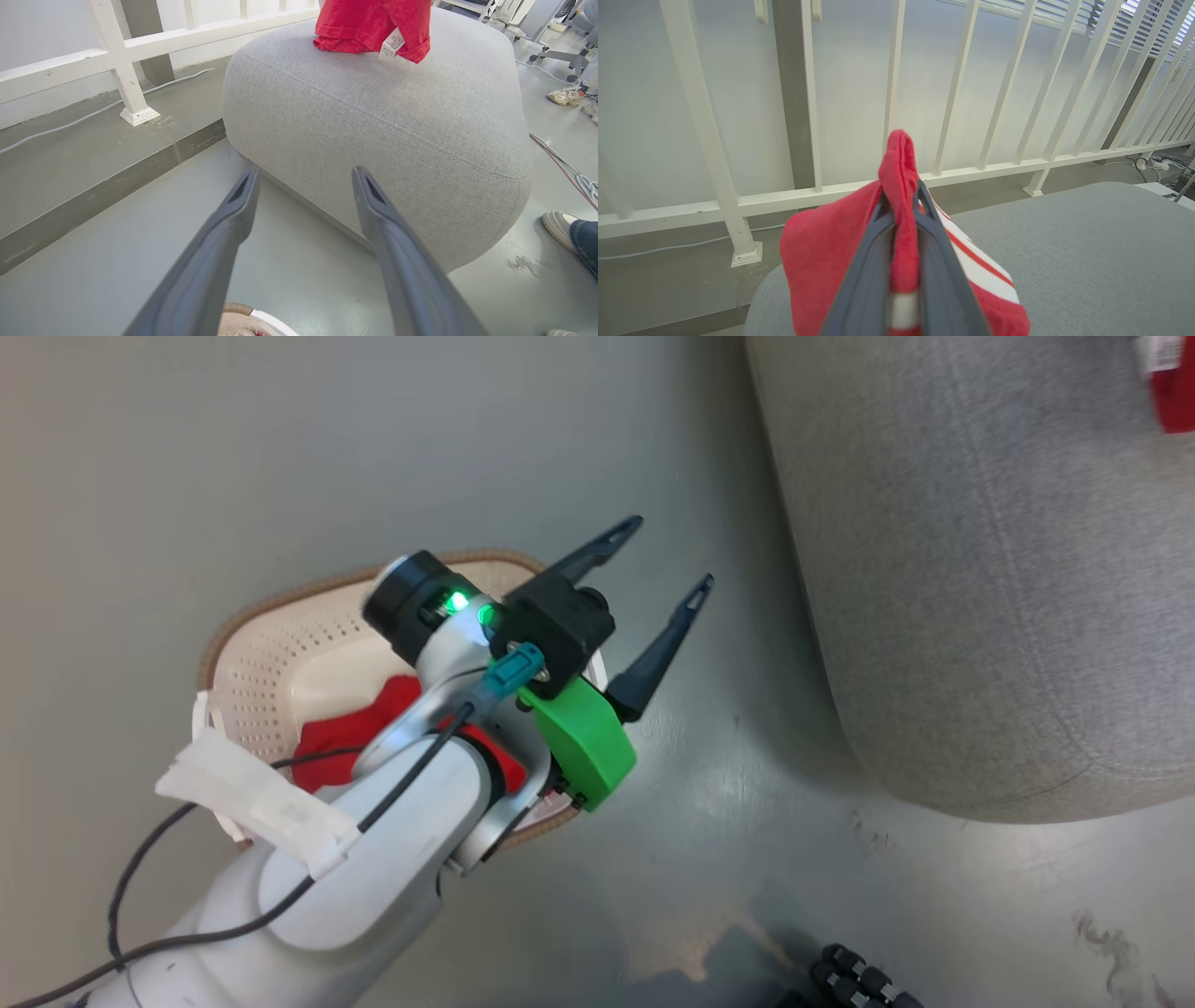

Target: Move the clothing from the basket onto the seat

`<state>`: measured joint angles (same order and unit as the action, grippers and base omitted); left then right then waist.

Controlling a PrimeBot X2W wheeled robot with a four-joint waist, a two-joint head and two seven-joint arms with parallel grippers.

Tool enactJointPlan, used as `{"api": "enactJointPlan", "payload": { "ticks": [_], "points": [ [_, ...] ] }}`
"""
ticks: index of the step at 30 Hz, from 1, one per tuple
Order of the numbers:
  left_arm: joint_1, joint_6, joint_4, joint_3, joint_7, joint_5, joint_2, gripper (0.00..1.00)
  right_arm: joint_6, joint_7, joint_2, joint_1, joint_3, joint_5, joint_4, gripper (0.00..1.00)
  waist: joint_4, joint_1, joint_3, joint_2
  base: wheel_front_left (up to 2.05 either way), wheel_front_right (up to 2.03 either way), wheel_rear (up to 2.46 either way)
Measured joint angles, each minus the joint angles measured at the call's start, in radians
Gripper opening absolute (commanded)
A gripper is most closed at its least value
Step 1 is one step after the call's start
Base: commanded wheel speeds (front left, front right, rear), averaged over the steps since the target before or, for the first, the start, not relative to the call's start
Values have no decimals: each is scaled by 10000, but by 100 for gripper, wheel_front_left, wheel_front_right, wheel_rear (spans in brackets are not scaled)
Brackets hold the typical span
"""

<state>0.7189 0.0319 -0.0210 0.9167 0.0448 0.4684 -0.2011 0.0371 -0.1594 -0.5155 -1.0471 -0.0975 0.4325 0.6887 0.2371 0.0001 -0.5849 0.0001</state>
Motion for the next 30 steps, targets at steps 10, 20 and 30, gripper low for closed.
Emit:
{"api": "enactJointPlan", "payload": {
  "ticks": [10, 20, 30],
  "points": [
    [151, 40, 362, -44, 299, -73, -297, 100, 15, -368, 1083, 336, -115, 178, 1143, 0, 161, 0, -782, 0, 0, 0, 0],
    [180, 46, 502, -58, 357, -73, -389, 100, 13, -581, 1323, 380, -286, 169, 1906, 0, 414, 0, -982, 0, 0, 0, 0],
    [180, 48, 629, -98, 437, -69, -445, 100, -4, -706, 1461, 379, -393, 82, 2485, 0, 441, -1, -1003, 0, 0, 0, 0]
  ]
}}
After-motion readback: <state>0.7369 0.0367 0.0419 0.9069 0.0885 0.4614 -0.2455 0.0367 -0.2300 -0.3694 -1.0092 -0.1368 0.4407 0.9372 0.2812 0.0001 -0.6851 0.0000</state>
